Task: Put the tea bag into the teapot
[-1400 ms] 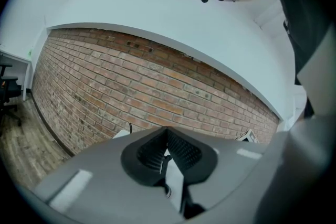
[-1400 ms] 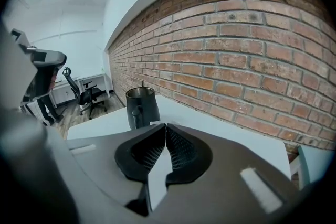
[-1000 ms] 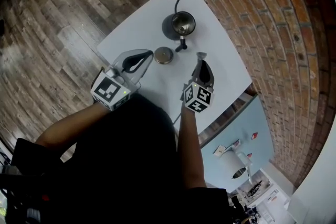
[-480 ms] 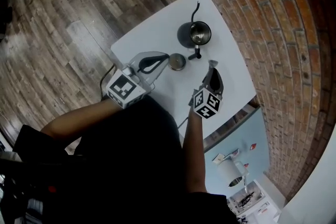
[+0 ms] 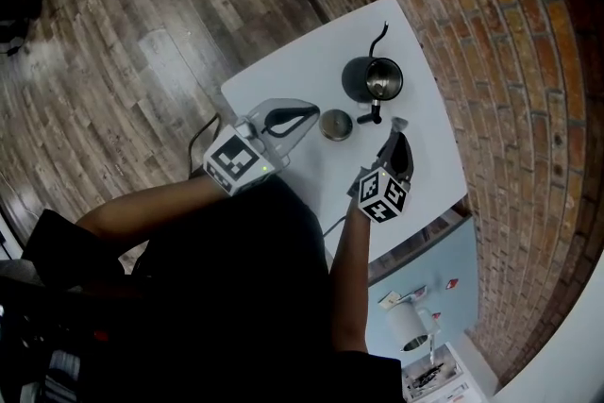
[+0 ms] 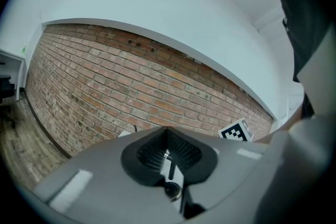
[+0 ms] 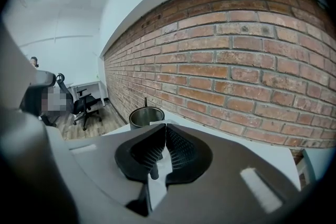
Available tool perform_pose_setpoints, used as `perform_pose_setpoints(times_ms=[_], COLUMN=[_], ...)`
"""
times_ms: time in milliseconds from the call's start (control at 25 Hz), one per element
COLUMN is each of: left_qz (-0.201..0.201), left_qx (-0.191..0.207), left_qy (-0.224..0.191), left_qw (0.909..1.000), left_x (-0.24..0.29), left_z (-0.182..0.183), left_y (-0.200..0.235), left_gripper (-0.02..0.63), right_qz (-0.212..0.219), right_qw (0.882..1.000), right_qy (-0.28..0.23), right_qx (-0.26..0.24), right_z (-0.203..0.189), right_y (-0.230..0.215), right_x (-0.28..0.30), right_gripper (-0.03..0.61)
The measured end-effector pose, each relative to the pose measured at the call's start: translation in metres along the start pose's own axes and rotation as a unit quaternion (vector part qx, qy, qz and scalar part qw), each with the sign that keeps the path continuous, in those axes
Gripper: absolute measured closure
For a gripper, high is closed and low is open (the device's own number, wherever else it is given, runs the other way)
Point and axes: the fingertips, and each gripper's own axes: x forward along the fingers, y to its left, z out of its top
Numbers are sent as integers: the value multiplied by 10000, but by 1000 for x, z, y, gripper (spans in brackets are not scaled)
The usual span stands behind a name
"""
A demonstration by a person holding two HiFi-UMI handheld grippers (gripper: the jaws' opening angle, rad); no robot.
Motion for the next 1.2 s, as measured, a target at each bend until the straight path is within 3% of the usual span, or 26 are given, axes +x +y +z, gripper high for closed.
perform_pose_setpoints(times_ms=[440, 1200], left_qz=[107, -55], left_qx=[-9, -172], left_qy=[66, 127], left_qw=[9999, 9998], left_x=[-10, -4], left_z=[1, 0], left_y=[21, 32], left_gripper=[614, 614], right_qz=[71, 152], right_qw=[10000, 9998], right_qy=[-16, 29], right_qx=[-25, -114], right_z=[10, 27], right_y=[16, 34], right_x=[14, 32], right_gripper=[571, 571])
